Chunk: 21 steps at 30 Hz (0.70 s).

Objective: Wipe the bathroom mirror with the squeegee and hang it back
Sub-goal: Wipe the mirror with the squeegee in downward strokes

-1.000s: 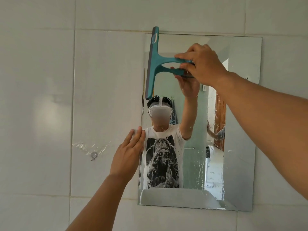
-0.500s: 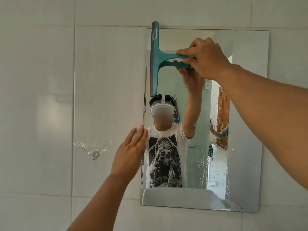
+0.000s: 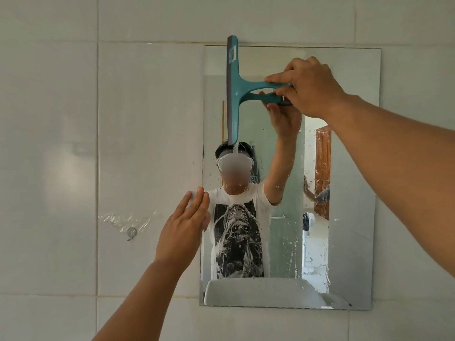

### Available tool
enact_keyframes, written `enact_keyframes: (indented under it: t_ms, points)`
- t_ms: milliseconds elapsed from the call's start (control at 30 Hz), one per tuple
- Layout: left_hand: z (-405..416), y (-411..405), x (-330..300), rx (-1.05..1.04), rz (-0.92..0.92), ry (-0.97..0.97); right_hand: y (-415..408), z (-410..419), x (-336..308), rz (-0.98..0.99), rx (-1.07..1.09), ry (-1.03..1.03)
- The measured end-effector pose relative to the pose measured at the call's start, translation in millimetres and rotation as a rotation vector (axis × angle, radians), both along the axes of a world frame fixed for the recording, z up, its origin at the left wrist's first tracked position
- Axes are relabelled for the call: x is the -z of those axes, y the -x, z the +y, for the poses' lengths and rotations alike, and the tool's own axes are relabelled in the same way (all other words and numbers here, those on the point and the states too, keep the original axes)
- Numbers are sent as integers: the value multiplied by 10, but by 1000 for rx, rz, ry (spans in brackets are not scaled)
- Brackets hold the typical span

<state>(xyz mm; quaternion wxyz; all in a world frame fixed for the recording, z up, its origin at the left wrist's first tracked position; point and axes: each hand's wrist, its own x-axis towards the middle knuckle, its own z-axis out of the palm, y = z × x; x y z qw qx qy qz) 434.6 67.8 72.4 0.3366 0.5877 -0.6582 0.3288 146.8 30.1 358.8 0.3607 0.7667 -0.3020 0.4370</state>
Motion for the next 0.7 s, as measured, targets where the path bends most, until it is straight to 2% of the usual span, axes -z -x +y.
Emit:
enact_keyframes:
  t_ms: [700]
  points:
    - [-85, -53, 17, 24, -26, 22, 1025, -146, 138, -168, 118, -72]
